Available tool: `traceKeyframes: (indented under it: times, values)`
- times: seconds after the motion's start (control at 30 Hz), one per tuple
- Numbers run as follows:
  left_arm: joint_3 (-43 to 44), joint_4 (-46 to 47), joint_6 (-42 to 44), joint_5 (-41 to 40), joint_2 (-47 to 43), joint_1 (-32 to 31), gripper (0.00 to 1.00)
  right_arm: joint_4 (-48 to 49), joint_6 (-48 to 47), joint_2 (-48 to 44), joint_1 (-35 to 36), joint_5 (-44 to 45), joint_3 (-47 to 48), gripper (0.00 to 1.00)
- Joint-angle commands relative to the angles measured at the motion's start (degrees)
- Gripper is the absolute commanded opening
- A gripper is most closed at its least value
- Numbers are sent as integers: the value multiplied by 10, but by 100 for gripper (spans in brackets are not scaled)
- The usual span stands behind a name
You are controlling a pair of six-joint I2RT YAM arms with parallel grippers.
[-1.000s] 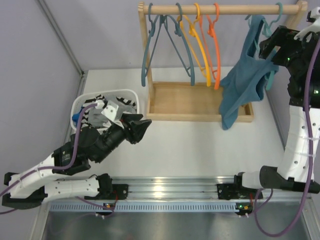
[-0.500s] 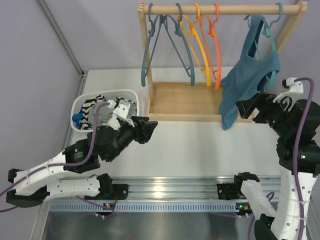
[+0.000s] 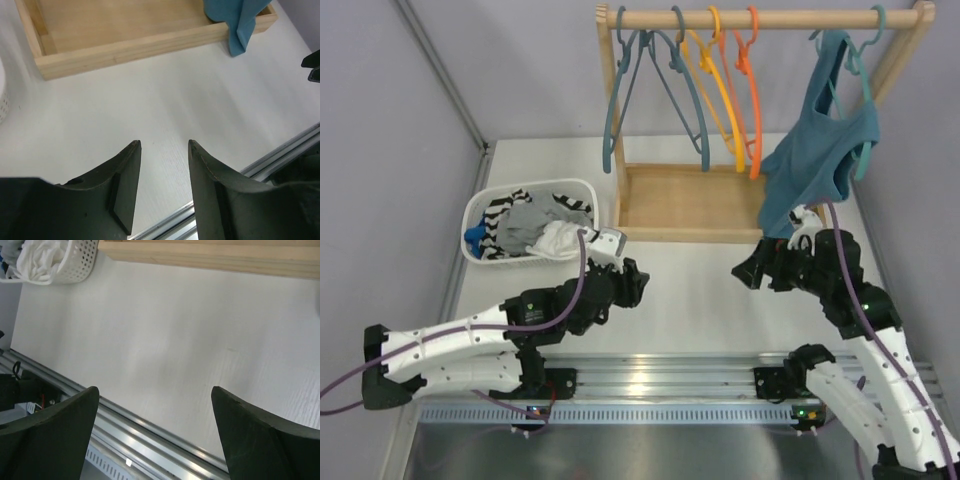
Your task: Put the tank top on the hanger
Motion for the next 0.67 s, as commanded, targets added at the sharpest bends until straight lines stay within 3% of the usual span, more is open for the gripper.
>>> traceKeyframes:
  times: [0.0,0.07,0.3,0.4,0.63]
  values:
    - [-31,39,-58,-20,-10,0,48,90,37,7,89,98,-11,95]
    - [-38,38,-62,-19,-7,1,48,135,52,-1,113,130,-36,100]
    - [-58,33,-88,-14,5,3,48,177,60,59,208,193,-58,100]
    - [-60,33,-95,-13,4,3,48,195,77,78,262,264,-61,100]
    - [-55,24,-90,-20,-4,4,48,205,85,88,269,275,-67,100]
